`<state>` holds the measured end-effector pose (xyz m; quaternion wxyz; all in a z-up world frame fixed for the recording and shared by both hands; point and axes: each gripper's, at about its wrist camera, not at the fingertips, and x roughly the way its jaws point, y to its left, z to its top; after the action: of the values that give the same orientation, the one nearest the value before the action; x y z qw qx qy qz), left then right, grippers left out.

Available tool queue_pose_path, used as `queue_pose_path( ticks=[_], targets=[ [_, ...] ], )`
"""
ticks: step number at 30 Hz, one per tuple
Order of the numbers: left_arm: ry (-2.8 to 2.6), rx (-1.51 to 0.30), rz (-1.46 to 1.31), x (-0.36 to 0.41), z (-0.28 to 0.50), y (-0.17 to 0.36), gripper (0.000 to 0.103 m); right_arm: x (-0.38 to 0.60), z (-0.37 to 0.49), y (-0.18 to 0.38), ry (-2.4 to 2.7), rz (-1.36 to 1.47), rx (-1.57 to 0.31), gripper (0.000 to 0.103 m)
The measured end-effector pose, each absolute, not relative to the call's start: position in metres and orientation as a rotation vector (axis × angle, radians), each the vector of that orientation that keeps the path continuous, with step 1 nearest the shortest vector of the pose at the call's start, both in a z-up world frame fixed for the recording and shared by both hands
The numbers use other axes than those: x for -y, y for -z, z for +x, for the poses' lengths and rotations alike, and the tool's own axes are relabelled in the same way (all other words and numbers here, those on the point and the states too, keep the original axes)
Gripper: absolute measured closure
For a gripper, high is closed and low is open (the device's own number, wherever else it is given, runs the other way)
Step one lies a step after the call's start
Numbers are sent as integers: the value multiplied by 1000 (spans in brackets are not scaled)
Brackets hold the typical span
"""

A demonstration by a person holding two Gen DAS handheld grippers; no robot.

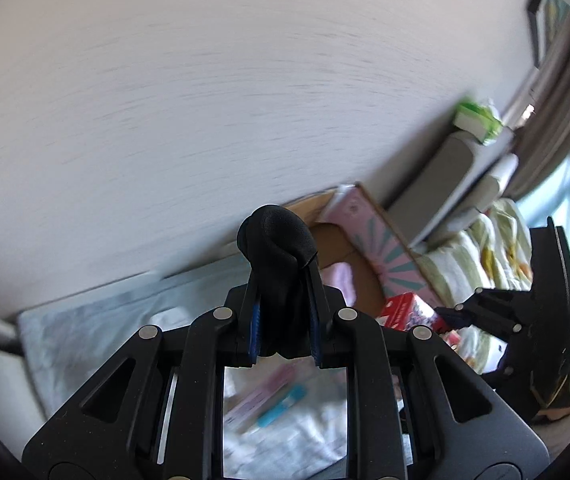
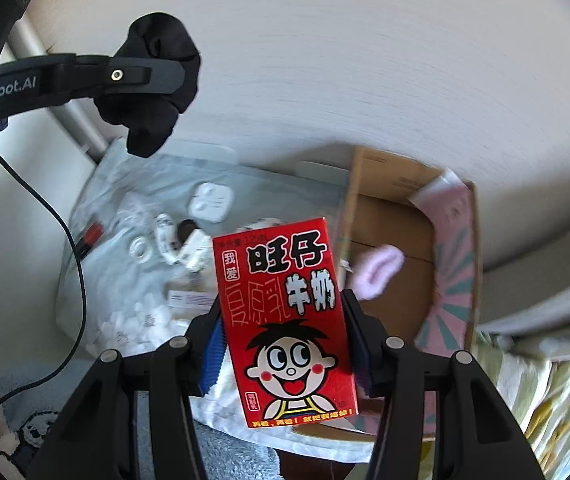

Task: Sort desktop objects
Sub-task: 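Carry the black sock and milk carton into the box and release both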

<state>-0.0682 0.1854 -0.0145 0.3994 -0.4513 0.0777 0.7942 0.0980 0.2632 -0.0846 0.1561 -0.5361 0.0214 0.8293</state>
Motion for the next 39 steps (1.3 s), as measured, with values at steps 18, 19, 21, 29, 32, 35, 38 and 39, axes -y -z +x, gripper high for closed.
queue_pose_path(
  ticks=[18, 19, 21, 29, 32, 35, 38, 39],
  targets=[
    [-1808, -395, -1226, -352, -66, 88, 87, -352, 150, 112, -2186, -1472, -336, 55],
    [-1804, -405, -1232, -353, -66, 93, 87, -354, 151, 115, -2178, -1476, -342, 55],
    [-1789, -435, -1248, -364, -66, 106, 87, -358, 152, 121, -2173, -1490, -364, 55],
    [-1766, -467, -1302, -381, -65, 134, 87, -369, 151, 134, -2164, -1505, -419, 54],
    [-1768, -475, -1310, -381, -67, 135, 87, -375, 151, 139, -2160, -1506, -437, 54],
    [-1772, -478, -1314, -382, -70, 137, 87, -379, 149, 143, -2160, -1513, -446, 54],
    [-1778, -479, -1311, -384, -71, 136, 87, -381, 147, 144, -2163, -1513, -452, 54],
    [-1783, -481, -1307, -385, -72, 136, 87, -382, 146, 145, -2166, -1513, -458, 54]
  ],
)
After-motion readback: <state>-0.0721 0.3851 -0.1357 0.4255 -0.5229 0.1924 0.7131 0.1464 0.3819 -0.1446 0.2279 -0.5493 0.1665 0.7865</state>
